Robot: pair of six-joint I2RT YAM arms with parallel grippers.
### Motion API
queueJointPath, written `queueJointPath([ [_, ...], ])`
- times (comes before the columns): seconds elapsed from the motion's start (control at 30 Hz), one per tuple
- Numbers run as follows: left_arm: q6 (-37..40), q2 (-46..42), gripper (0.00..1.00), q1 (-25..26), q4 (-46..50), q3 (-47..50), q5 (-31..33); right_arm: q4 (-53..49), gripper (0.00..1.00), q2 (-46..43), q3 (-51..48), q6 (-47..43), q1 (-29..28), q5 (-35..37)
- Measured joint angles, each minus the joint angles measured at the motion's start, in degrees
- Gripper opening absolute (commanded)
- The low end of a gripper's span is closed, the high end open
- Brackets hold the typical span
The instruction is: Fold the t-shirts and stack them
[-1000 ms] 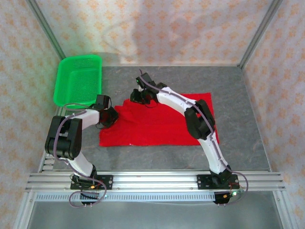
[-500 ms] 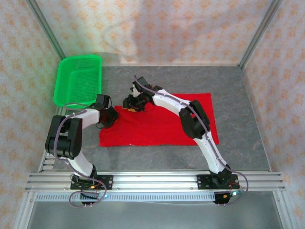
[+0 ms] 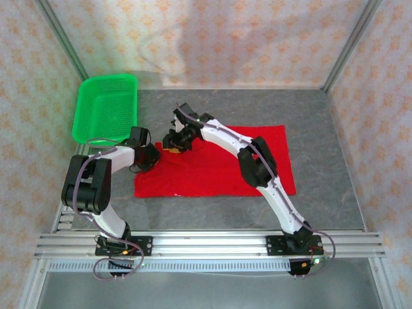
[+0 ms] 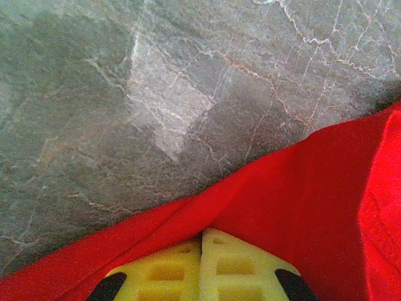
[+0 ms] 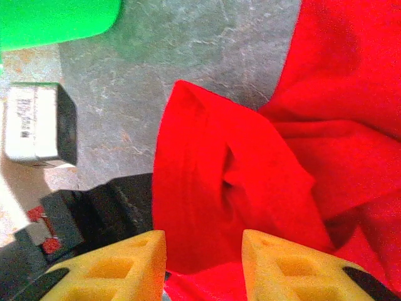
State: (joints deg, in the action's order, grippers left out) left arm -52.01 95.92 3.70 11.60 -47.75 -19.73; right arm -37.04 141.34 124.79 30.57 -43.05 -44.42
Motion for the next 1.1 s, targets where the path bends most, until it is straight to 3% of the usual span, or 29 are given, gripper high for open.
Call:
queueJointPath([
  [0.27, 0.0, 0.2, 0.01, 0.0, 0.1, -0.2, 0.0, -4.0, 0.42, 2.8, 3.5, -0.8, 0.0, 0.4],
  [0.7, 0.0, 0.2, 0.01, 0.0, 0.2, -0.2, 0.0, -6.6, 0.37, 7.2, 9.9, 0.4, 0.0, 1.5],
  [0.77, 0.1, 0.2, 0.01, 0.0, 0.2, -0.2, 0.0, -7.8, 0.32, 7.9, 10.9, 0.5, 0.0, 2.1],
  [0.9, 0.7, 0.2, 0.01, 0.0, 0.3, -0.4, 0.0, -9.4, 0.0, 8.6, 12.2, 0.7, 0.1, 3.8],
  [1.1, 1.0, 0.3, 0.01, 0.0, 0.4, -0.4, 0.0, -8.3, 0.0, 8.6, 12.4, 2.8, 0.6, 6.8],
])
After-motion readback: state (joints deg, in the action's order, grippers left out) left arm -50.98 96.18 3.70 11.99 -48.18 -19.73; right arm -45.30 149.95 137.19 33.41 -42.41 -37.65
